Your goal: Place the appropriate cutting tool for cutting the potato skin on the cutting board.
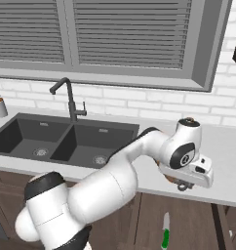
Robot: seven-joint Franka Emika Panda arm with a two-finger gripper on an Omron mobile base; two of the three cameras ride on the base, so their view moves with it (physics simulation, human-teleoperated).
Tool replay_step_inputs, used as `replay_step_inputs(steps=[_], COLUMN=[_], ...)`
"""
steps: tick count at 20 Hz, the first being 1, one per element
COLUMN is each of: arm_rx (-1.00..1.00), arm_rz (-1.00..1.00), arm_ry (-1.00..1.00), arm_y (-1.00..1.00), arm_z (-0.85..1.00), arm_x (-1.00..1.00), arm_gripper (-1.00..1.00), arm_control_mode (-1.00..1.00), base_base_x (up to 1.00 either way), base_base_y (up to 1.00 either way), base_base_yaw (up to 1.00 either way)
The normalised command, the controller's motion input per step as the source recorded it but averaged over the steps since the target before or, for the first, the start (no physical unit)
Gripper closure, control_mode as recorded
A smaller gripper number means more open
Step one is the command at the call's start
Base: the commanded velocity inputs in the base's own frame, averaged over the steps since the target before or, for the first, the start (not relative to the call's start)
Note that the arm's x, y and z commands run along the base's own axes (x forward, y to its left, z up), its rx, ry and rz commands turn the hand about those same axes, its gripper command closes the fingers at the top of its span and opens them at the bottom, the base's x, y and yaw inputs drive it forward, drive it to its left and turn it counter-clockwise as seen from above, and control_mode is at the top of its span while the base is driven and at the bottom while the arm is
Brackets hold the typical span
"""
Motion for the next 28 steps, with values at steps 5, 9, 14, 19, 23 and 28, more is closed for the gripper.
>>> replay_step_inputs(steps=[5, 9, 14, 19, 23, 28], arm_rx=[0.00, 0.00, 0.00, 0.00, 0.00, 0.00], arm_rz=[0.00, 0.00, 0.00, 0.00, 0.00, 0.00], arm_ry=[0.05, 0.01, 0.04, 0.00, 0.00, 0.01], arm_y=[-0.04, 0.00, -0.01, 0.00, 0.00, 0.00], arm_z=[-0.02, 0.01, -0.37, -0.30, -0.12, -0.20], arm_x=[0.99, 0.50, 0.32, 0.28, 0.47, 0.45], arm_gripper=[1.00, 1.00, 1.00, 1.00, 1.00, 1.00], arm_control_mode=[-1.00, -1.00, -1.00, -1.00, -1.00, -1.00], base_base_x=[0.00, 0.00, 0.00, 0.00, 0.00, 0.00], base_base_y=[0.00, 0.00, 0.00, 0.00, 0.00, 0.00], base_base_yaw=[0.00, 0.00, 0.00, 0.00, 0.00, 0.00])
